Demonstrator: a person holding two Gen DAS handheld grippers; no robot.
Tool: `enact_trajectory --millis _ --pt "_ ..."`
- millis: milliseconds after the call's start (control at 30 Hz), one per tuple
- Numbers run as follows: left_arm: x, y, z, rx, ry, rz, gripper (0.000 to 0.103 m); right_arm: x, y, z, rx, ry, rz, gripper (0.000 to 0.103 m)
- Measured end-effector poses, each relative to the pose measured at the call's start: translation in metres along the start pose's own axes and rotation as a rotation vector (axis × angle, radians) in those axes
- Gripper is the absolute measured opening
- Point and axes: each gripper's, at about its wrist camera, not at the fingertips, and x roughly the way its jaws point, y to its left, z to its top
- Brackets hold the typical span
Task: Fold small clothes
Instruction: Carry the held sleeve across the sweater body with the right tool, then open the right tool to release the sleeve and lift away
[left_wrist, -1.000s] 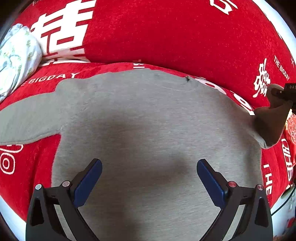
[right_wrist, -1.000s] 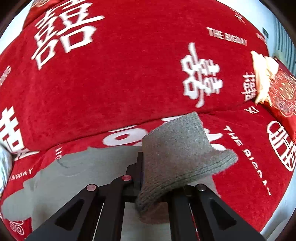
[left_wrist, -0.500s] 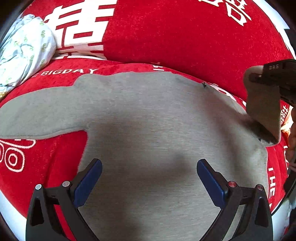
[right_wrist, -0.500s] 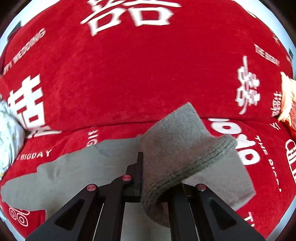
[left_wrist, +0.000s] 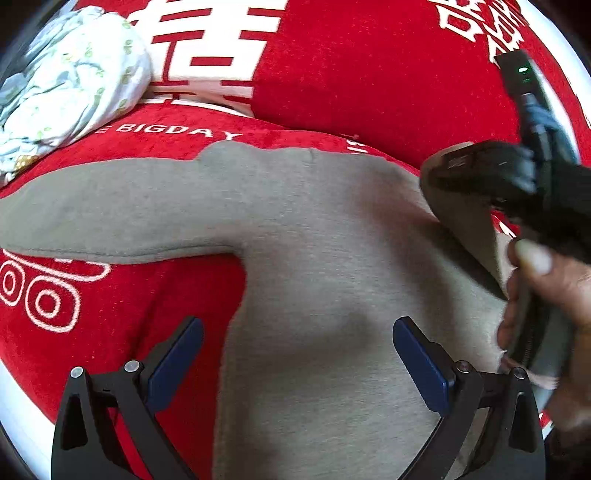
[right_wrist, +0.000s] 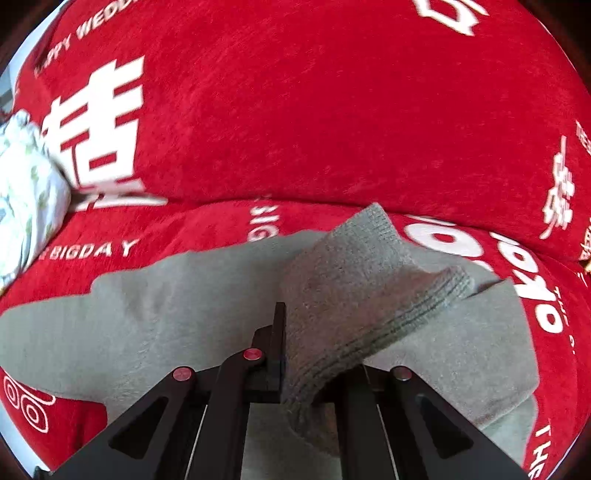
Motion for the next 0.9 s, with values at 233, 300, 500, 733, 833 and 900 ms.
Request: enact_trajectory --millis 233,300,500,733,833,900 --pt "-0.001 0.015 0.001 -0.036 0.002 0.011 0.103 0.027 0.032 -0.014 -0.062 0.054 0.024 0.005" --pt "-0.001 0.016 0.001 -0.046 0.003 0.01 0.103 0.032 0.036 -0.017 -0.08 0.066 0.032 0.008" --pt "-0.002 0.017 0.001 -0.058 0.007 0.017 0.103 0.023 0.044 -0.022 -0.146 0.049 0.184 0.073" --pt "-0.003 -0.007 0.012 -0.01 -0.009 0.023 0.103 -0.028 -0.038 -0.025 -0.128 -0.103 0.175 0.078" --pt "0.002 -0.03 0.022 0.032 -0.002 0.004 0.103 -0.021 -0.095 -0.035 -0.062 -0.085 0.081 0.078" --pt "0.002 -0.047 0.027 0.052 -0.012 -0.004 0.103 -0.017 -0.121 -0.043 -0.012 -0.059 0.1 0.078"
